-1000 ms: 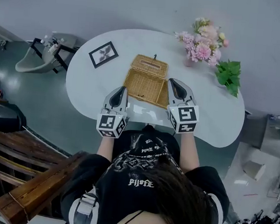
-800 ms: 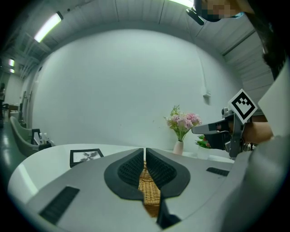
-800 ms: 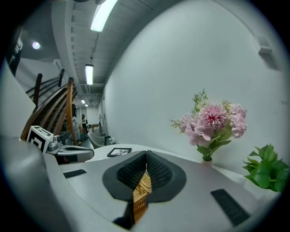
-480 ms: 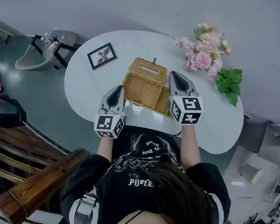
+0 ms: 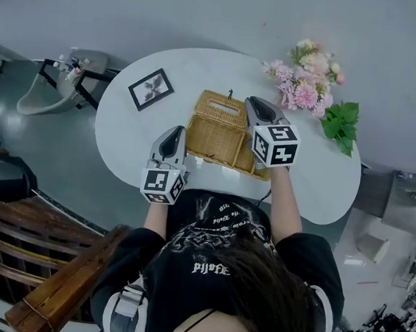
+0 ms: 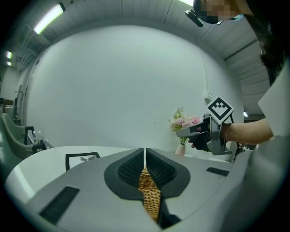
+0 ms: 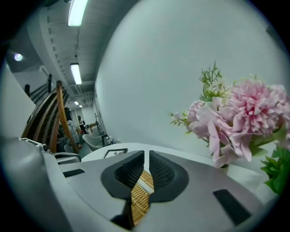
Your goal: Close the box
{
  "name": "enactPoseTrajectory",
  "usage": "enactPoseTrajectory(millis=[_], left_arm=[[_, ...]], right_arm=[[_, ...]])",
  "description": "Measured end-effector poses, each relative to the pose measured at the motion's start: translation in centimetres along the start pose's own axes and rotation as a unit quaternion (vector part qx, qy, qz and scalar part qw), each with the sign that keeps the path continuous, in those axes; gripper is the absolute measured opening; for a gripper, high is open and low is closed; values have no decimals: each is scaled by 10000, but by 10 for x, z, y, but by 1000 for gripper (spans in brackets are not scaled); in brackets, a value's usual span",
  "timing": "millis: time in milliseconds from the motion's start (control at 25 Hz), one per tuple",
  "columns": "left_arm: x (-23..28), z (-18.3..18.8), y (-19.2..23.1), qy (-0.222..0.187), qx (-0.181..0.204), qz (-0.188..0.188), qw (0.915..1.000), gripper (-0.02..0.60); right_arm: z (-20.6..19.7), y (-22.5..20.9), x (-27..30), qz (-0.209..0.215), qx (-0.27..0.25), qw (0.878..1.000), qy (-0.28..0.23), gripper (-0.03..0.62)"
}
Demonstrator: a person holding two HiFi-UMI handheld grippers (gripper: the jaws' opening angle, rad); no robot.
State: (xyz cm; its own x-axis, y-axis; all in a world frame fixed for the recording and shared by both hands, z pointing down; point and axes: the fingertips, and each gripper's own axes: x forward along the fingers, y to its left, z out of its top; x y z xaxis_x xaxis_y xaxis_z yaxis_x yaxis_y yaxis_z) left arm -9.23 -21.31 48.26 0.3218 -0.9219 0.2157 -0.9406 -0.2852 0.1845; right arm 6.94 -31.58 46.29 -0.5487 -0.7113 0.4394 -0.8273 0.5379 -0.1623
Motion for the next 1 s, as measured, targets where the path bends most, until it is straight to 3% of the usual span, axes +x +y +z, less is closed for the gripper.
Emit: enactPoseTrajectory(millis=[280, 400, 680, 1000], left_arm=[[7, 2, 6, -3, 72, -51, 10000, 32], [4, 1, 14, 1, 77, 13, 10000, 32], [5, 1, 30, 21, 57, 80, 9999, 32], [10, -4, 41, 137, 1, -67, 9999, 32]], right_arm=[[-18, -2, 40, 263, 64, 9974, 670, 91], [-27, 2, 58, 489, 162, 9938, 987, 142], [-41, -3, 95, 558, 297, 9861, 1538, 167], [-59, -20, 127, 206, 334, 9765, 2120, 166]])
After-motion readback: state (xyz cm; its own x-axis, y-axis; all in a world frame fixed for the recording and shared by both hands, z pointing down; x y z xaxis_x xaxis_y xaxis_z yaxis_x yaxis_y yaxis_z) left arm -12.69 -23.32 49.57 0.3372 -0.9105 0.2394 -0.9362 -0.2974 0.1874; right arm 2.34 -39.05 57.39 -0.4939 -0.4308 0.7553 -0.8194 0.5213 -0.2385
